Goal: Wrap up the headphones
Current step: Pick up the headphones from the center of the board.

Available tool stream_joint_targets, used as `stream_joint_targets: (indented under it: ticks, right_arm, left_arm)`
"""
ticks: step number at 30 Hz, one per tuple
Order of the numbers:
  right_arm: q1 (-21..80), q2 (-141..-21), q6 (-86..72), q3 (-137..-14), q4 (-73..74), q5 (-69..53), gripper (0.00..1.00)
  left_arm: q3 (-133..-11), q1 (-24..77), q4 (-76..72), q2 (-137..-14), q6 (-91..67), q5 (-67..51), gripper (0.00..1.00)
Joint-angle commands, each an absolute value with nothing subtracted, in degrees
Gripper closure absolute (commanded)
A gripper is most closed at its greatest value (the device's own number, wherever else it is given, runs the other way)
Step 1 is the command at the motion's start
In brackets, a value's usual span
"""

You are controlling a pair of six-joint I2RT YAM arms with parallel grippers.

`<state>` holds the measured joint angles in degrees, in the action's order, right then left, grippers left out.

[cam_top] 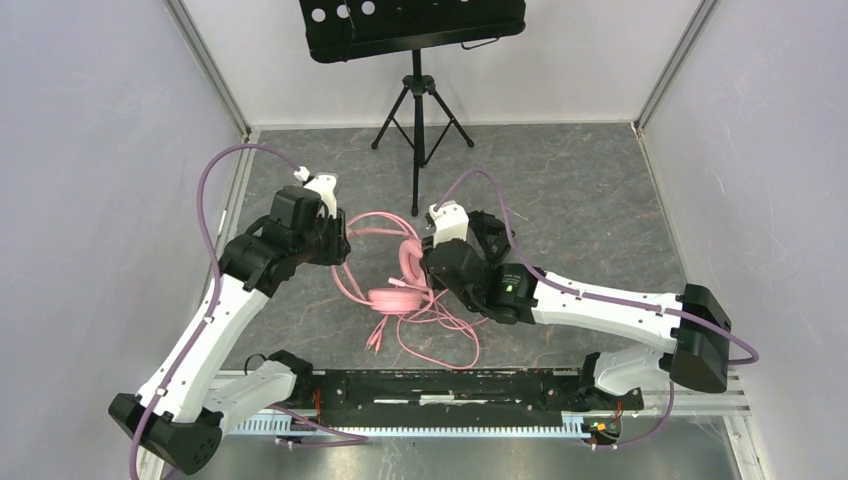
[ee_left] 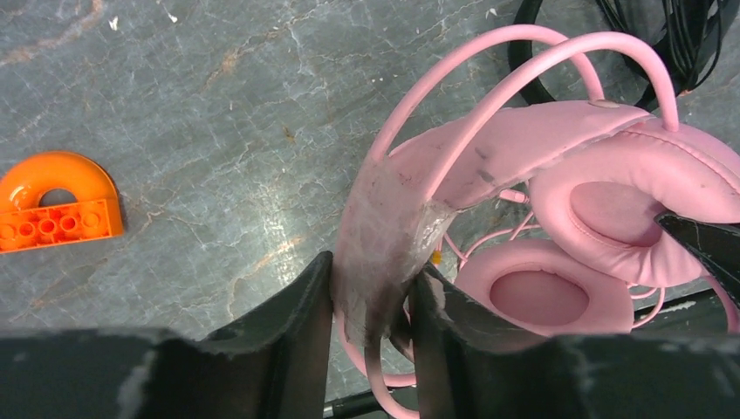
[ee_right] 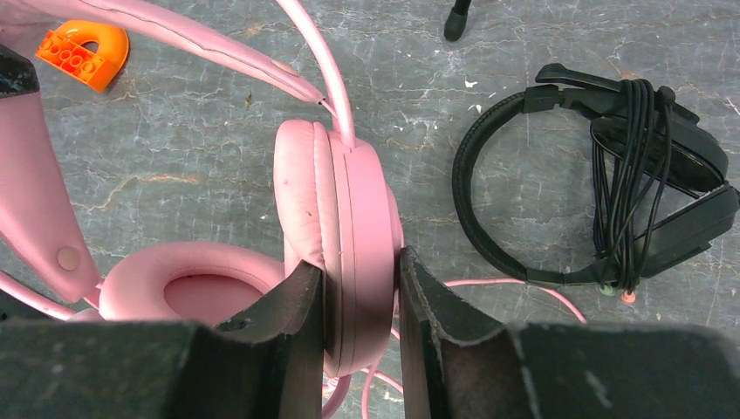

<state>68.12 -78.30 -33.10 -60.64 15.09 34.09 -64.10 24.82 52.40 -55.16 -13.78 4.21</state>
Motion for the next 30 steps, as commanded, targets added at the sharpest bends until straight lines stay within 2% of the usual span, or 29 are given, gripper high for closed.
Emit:
stream_joint_targets:
  ticks: [1,3,5,8,10,17,20,25,30]
  right_arm:
    - [68.0,-76.3,-33.5,-62.1,6.6,33.2,1.0]
    - [67.7,-75.5,-33.3,-60.8,5.2,32.6,0.98]
    - [67.4,-74.2,-32.5,-59.2,3.1,31.8,0.93]
    - [67.4,-71.3,-29.7,-56.4,-0.3,29.6,0.8]
    - [67.5,-68.1,-27.4,-52.9,-2.9,26.9,0.68]
    - [67.5,-49.2,-14.3,-38.4,-11.0,17.4,0.14]
    - [67.5,-42.0,-8.9,-35.2,-10.3,12.7,0.02]
    - [67.5,-33.7,-0.9,-30.6,-11.3,4.7,0.02]
    - [67.5,-33.1,4.2,-30.2,-13.3,1.6,0.03]
  left_arm:
    - [-63.2,24.7,49.3,-56.2,-10.9,7.3,0.69]
    - [-63.0,24.7,49.2,-56.5,-10.9,6.8,0.8]
    - [-62.4,24.7,48.3,-56.4,-10.8,4.9,0.86]
    - [-61.5,24.7,46.4,-55.5,-11.9,3.4,0.98]
    - [-61.2,24.7,45.6,-54.5,-13.2,2.5,0.98]
    - [-60.3,24.7,42.1,-49.7,-16.1,0.3,0.98]
    - [-62.1,24.7,41.8,-48.8,-16.2,0.3,0.98]
    - [-69.2,24.7,41.5,-48.5,-18.6,-4.0,0.98]
    - [-76.2,24.7,38.9,-48.6,-23.2,-10.7,0.98]
